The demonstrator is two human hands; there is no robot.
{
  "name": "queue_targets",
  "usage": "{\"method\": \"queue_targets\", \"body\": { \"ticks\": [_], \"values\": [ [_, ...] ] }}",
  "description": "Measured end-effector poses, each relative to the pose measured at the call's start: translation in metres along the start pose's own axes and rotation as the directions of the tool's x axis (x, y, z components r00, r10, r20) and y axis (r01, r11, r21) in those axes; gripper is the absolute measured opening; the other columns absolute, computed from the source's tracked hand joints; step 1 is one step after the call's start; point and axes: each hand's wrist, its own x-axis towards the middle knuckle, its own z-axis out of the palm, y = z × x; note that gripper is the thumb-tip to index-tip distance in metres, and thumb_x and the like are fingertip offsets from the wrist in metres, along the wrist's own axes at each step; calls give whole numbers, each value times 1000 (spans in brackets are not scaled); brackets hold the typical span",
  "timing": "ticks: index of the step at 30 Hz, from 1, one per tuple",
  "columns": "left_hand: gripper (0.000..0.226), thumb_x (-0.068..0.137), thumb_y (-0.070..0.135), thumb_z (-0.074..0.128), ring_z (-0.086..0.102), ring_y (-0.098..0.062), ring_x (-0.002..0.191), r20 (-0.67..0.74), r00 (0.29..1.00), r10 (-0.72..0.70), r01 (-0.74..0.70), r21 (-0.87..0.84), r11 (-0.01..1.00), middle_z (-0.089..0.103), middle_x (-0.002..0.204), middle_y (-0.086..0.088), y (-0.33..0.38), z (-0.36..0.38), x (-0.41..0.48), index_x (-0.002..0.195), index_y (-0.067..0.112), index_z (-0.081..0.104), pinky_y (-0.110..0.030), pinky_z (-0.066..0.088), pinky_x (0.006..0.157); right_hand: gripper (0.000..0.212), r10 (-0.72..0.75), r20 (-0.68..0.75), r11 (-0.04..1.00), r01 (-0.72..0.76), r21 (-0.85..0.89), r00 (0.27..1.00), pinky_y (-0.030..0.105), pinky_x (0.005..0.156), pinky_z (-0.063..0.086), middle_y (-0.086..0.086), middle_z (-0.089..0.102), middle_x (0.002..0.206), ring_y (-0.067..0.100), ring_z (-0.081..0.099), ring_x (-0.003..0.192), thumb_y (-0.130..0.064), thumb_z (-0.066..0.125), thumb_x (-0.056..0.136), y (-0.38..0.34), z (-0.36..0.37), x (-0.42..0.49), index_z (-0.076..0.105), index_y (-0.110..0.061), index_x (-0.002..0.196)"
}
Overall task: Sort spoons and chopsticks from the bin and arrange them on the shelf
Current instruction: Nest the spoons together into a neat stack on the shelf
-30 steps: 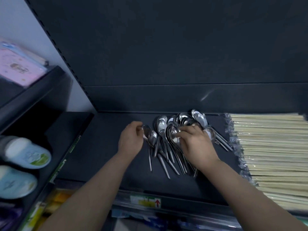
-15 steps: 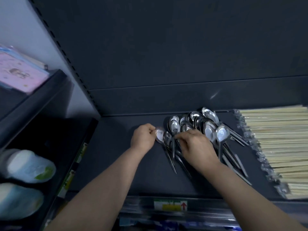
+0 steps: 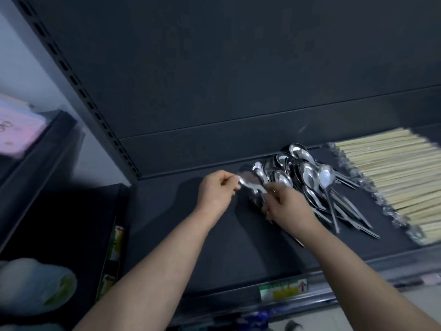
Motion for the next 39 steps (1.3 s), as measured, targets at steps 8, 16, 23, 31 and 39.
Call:
{"method": "queue_targets", "body": {
  "ticks": [8, 16, 23, 31, 39],
  "values": [
    [31, 83, 49, 62, 65, -18, 77, 4, 995, -104, 93, 402, 911, 69, 76, 5, 5, 46, -12, 79, 19, 67, -33, 54, 70, 35, 134, -72, 991, -133, 8, 988, 42, 74, 55, 0, 72, 85, 22, 69, 74, -14, 51, 90, 34, -47, 3, 56, -17, 124],
    [22, 88, 28, 55, 70, -24, 69, -152, 977, -147, 190, 324, 927, 69, 64, -1, 4, 15, -14, 73, 14, 64, -43, 60, 65, 38, 77, 105, 980, -95, 176, 991, 25, 56, 48, -2, 71, 85, 10, 64, 69, -4, 46, 93, 44, -43, 6, 52, -11, 130],
    [11, 94, 13, 59, 67, -19, 70, -157, 974, -163, 159, -37, 987, 72, 86, -8, 13, 12, -30, 83, 15, 61, -23, 48, 51, 28, 11, 354, 874, -181, 451, 935, 27, 65, 51, 0, 67, 91, 16, 65, 78, 2, 40, 99, 25, -35, -1, 55, -19, 110],
    [15, 90, 20, 64, 67, -18, 64, -350, 932, -95, 73, -77, 994, 70, 78, -6, 20, 38, -34, 78, 19, 55, -36, 59, 58, 27, -28, 407, 850, -193, 491, 913, 26, 54, 54, 3, 68, 81, 18, 67, 67, -2, 37, 101, 21, -33, -9, 60, -13, 107],
    [10, 90, 20, 62, 66, -3, 50, -264, 961, -86, 104, 56, 993, 69, 73, 1, 20, 53, -31, 82, 18, 56, -29, 55, 53, 5, 33, 275, 957, -110, 268, 961, 50, 79, 56, 8, 71, 88, 29, 71, 79, -24, 48, 95, 33, -38, 1, 53, -25, 95]
  ]
}}
